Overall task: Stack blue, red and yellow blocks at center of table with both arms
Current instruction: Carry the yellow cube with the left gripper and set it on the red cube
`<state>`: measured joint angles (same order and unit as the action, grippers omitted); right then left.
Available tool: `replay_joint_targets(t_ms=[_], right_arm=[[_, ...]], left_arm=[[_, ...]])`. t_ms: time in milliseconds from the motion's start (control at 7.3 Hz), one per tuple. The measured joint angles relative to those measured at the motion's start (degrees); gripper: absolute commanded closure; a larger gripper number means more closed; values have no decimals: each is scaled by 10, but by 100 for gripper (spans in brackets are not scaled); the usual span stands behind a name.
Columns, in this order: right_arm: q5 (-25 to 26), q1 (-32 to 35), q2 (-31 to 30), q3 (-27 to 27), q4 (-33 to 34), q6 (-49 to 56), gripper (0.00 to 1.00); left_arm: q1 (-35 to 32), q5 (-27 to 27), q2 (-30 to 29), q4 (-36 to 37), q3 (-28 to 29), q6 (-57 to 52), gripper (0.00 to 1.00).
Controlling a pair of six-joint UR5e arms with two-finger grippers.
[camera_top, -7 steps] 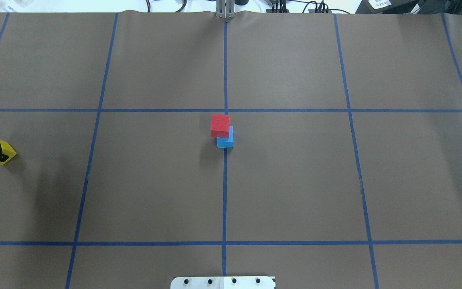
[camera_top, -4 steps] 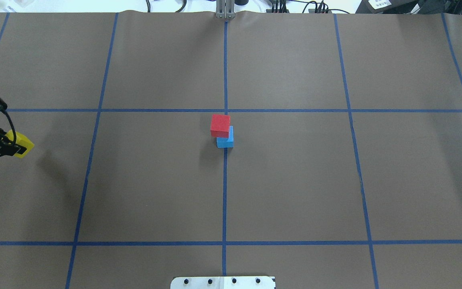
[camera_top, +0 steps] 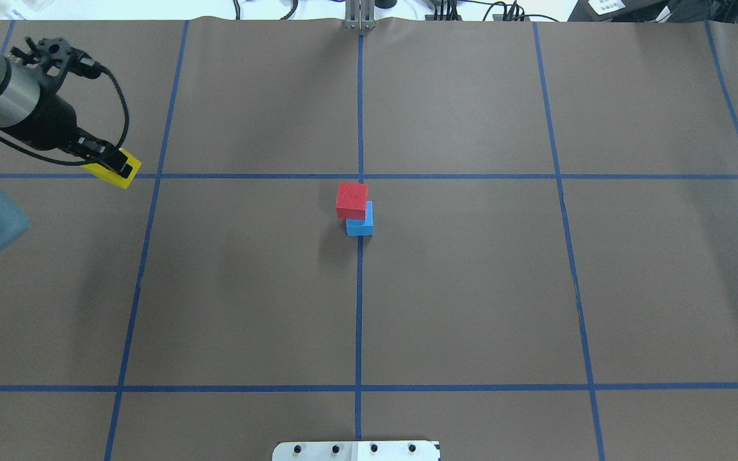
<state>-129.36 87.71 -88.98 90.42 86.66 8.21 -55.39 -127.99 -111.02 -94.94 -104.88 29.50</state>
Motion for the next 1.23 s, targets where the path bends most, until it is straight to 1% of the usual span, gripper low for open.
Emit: replay_joint_targets(t_ms=[274,411,548,685,822,959,1096,1234], right_arm=[[0,0,0,0,0,0,0],[0,0,1,0,1,0,0],[0,0,1,0,1,-1,0],[0,0,2,0,1,-1,0],[0,0,2,0,1,-1,0],[0,0,2,0,1,-1,0],[0,0,2,-1,1,-1,0],[0,0,2,-1,1,-1,0]], left_arm=[[76,64,-101,74,0,145,100],[114,91,-144,97,6,210,100],[142,111,-185,108,25,260,100],[162,127,-235,112,66,298,94],[176,140,-281,112,113,323,86],[184,147,-314,110,152,335,75],[188,150,-334,108,178,339,55],[190,153,-344,107,196,340,41]])
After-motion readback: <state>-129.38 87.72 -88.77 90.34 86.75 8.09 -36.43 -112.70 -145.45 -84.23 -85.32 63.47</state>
